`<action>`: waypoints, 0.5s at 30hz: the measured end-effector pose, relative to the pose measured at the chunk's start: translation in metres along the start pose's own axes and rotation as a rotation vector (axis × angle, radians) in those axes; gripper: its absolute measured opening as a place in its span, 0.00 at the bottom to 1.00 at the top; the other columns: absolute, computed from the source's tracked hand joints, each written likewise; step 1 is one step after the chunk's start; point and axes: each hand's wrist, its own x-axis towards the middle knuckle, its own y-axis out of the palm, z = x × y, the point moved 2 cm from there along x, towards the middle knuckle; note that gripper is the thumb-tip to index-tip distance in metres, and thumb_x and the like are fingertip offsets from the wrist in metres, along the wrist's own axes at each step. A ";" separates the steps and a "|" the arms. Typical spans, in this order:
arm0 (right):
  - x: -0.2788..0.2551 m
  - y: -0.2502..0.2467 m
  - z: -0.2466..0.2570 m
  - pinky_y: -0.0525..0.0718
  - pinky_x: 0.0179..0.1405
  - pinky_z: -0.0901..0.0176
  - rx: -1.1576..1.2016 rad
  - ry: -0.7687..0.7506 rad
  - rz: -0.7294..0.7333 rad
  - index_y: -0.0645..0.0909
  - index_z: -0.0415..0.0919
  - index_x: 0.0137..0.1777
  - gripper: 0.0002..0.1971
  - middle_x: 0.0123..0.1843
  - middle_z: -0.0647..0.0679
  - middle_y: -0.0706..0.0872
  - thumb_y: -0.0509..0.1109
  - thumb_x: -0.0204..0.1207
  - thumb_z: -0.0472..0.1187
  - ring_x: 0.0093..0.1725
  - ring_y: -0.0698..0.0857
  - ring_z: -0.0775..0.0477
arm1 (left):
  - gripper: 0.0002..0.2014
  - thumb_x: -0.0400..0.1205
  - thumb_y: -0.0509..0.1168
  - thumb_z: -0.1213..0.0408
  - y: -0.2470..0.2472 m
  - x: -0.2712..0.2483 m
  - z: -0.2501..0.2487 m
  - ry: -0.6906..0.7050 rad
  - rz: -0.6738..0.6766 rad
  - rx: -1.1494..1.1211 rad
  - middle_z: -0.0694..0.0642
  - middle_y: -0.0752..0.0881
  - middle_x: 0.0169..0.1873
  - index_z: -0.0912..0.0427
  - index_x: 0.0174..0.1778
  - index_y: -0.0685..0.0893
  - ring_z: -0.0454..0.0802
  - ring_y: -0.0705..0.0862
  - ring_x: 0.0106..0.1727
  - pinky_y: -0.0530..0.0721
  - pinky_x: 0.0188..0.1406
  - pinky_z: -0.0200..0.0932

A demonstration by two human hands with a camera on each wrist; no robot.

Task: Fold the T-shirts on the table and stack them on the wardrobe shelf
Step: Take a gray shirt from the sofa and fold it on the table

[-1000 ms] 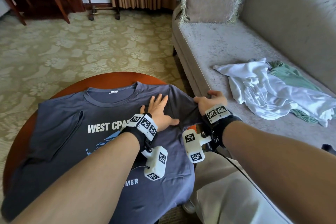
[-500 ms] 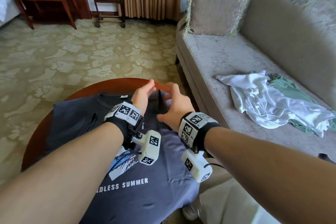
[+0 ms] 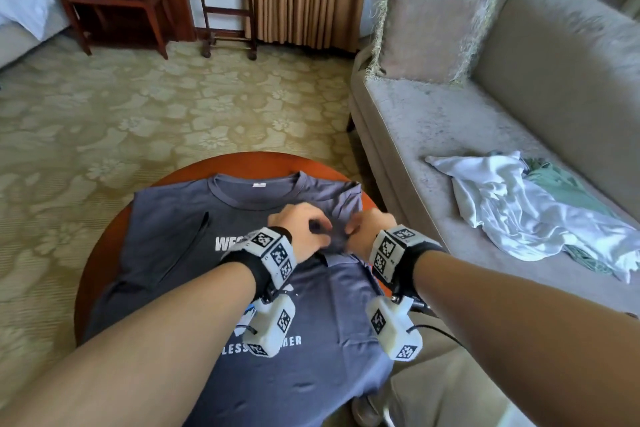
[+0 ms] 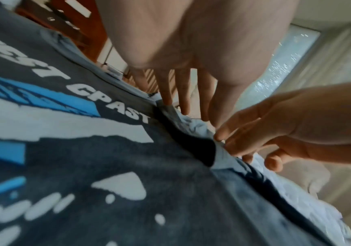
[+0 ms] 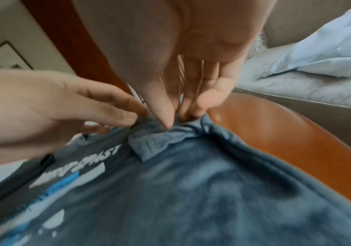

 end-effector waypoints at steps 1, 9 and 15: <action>0.000 0.006 -0.001 0.83 0.51 0.59 -0.026 -0.009 0.032 0.86 0.43 0.58 0.14 0.58 0.42 0.86 0.69 0.76 0.47 0.57 0.85 0.39 | 0.06 0.71 0.75 0.54 0.004 -0.002 -0.004 0.021 0.033 0.109 0.39 0.86 0.54 0.38 0.40 0.87 0.44 0.79 0.65 0.71 0.65 0.46; 0.028 -0.012 0.007 0.76 0.48 0.58 0.210 0.110 -0.047 0.81 0.37 0.66 0.19 0.62 0.39 0.85 0.70 0.76 0.42 0.60 0.84 0.40 | 0.07 0.70 0.77 0.49 -0.030 -0.006 0.014 -0.044 -0.044 0.083 0.37 0.83 0.61 0.43 0.41 0.90 0.43 0.75 0.70 0.65 0.72 0.50; 0.062 -0.018 0.023 0.71 0.72 0.45 0.217 0.324 -0.167 0.68 0.33 0.69 0.22 0.69 0.36 0.74 0.61 0.80 0.45 0.72 0.74 0.35 | 0.07 0.78 0.72 0.61 -0.113 -0.001 0.095 -0.387 -0.285 -0.080 0.50 0.85 0.58 0.43 0.47 0.84 0.54 0.82 0.59 0.79 0.58 0.44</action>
